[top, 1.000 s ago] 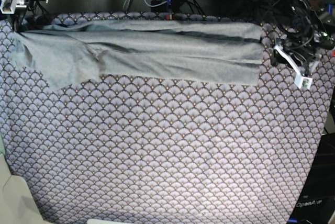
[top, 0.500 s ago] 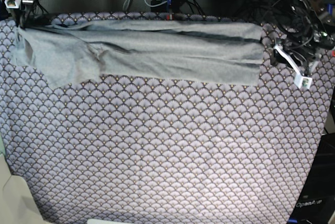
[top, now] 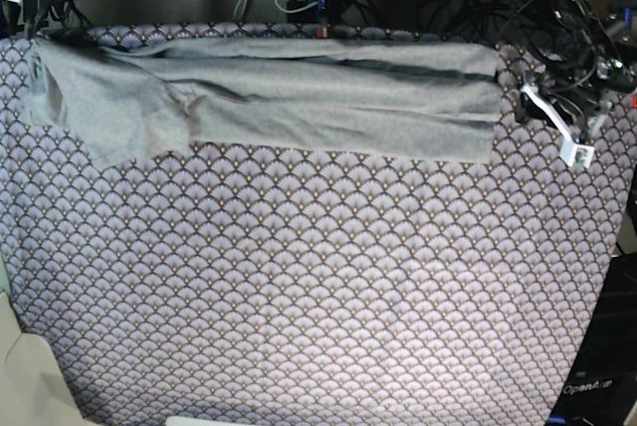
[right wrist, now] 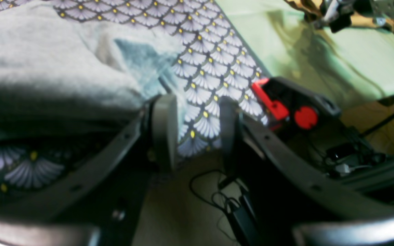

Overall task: Fold the T-shirt properly
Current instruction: 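Release the folded edge and raise both grippers off the shirt, then lower the right gripper to the shirt strip's end and grasp it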

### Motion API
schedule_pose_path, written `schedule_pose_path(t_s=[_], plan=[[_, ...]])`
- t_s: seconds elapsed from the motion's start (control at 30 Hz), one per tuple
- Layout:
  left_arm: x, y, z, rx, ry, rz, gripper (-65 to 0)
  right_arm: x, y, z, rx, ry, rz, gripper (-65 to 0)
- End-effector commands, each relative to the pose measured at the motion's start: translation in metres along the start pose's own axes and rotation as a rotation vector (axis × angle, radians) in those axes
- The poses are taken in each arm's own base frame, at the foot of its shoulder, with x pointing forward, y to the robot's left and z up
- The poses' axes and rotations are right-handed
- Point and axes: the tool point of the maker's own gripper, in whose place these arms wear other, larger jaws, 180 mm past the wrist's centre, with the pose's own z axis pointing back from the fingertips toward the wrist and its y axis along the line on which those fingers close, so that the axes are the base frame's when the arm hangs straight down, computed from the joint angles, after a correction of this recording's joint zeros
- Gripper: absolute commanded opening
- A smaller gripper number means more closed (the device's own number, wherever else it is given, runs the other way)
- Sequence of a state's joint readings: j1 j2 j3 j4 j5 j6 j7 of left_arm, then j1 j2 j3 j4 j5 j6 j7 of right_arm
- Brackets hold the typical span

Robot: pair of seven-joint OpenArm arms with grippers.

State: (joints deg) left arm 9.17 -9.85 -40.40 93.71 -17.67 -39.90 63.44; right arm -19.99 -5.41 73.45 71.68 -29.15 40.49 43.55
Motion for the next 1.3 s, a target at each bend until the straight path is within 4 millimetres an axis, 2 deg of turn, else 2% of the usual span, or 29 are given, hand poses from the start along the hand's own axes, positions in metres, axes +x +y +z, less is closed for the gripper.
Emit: schedule_pose_path(t_s=[0.0,0.1,0.23,0.37,0.47,0.57,0.7,0.83,0.97,1.0,1.13,1.27], plan=[[0.012,0.005,0.005,0.010,-0.039,-0.013,-30.8,0.016,-0.014,0.001,-0.025,-0.059,0.028,-42.7],[0.013,0.005,0.005,0.011,-0.041,-0.013,-30.8,0.021,-0.030,0.002,-0.059,-0.067,0.047,-42.8],[0.014,0.006,0.005,0.012,-0.042,-0.014,-30.8,0.039,-0.054,-0.011,-0.129,-0.130,0.058,-42.8],[0.013,0.004,0.004,0.008,-0.039,-0.013,-30.8,0.067,-0.054,-0.033,-0.106,-0.208,0.090,-42.8],[0.014,0.004,0.004,0.006,-0.041,-0.016,-30.8,0.088,-0.033,-0.055,-0.044,-0.267,0.101,-42.7],[0.013,0.003,0.004,0.006,-0.035,-0.017,-30.8,0.111,-0.004,-0.074,0.035,-0.325,0.111,-42.5],[0.014,0.004,0.005,0.008,-0.035,-0.020,-30.8,0.130,0.034,-0.096,0.133,-0.329,0.136,-42.5],[0.010,0.005,0.004,0.009,-0.028,-0.014,-30.8,0.123,0.080,-0.120,0.262,-0.183,0.200,-42.4],[0.009,0.005,0.005,0.010,-0.027,-0.012,-30.8,0.099,0.126,-0.133,0.399,0.032,0.296,-42.4],[0.009,0.005,0.005,0.010,-0.027,-0.012,-30.8,0.094,0.132,-0.134,0.418,0.076,0.299,-42.4],[0.009,0.005,0.005,0.010,-0.027,-0.012,-30.8,0.102,0.144,-0.136,0.467,0.172,0.329,-41.5],[0.012,0.005,0.005,0.011,-0.033,-0.013,-30.8,0.106,0.137,-0.139,0.520,0.277,0.354,-36.4]])
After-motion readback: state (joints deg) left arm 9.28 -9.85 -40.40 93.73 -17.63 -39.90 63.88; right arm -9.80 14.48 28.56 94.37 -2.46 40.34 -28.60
